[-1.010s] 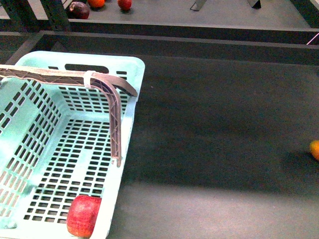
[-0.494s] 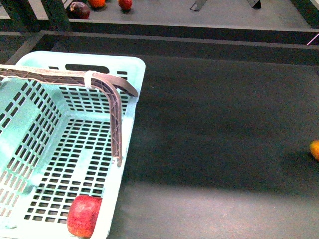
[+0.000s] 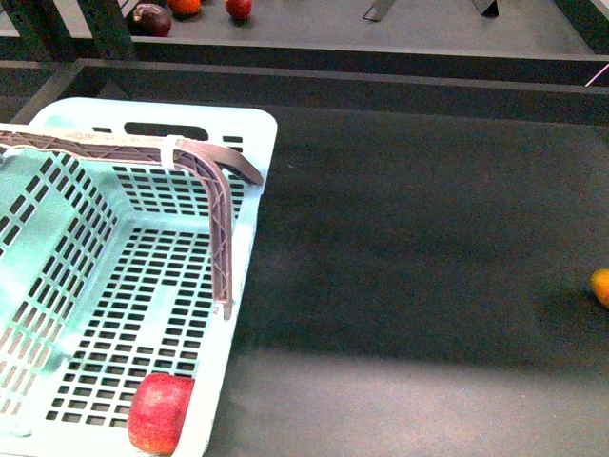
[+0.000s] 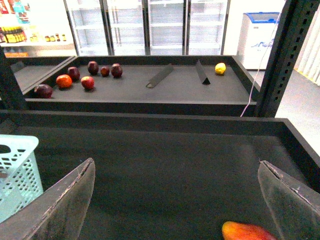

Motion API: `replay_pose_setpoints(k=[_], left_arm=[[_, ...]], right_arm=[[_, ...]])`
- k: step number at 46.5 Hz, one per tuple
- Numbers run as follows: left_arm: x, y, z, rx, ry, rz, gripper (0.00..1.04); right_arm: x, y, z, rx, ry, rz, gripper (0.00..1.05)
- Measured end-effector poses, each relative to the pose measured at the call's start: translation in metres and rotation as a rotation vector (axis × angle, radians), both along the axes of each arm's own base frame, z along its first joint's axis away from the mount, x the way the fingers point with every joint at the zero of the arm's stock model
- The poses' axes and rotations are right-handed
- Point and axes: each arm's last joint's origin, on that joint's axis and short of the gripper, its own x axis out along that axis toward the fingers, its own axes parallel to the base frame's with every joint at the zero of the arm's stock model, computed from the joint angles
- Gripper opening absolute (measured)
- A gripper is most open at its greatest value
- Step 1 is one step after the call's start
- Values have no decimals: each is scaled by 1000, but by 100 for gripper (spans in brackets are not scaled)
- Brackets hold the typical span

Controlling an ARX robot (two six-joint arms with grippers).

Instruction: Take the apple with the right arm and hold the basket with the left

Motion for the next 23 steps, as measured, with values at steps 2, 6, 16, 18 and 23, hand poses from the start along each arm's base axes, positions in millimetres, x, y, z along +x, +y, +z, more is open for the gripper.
replay_pose_setpoints(k=[2, 6, 16, 18, 23], left_arm=[[-2, 0, 1, 0, -3, 0, 3], [-6, 0, 2, 0, -5, 0, 3], [-14, 0, 5, 1, -14, 0, 3], [-16, 0, 5, 2, -16, 0, 3], [-19, 0, 6, 3, -17, 0, 3]], right_arm=[[0, 0, 0, 0, 0, 0, 96], [0, 0, 0, 0, 0, 0, 96], [0, 0, 0, 0, 0, 0, 96], [0, 0, 0, 0, 0, 0, 96], [0, 0, 0, 0, 0, 0, 96]])
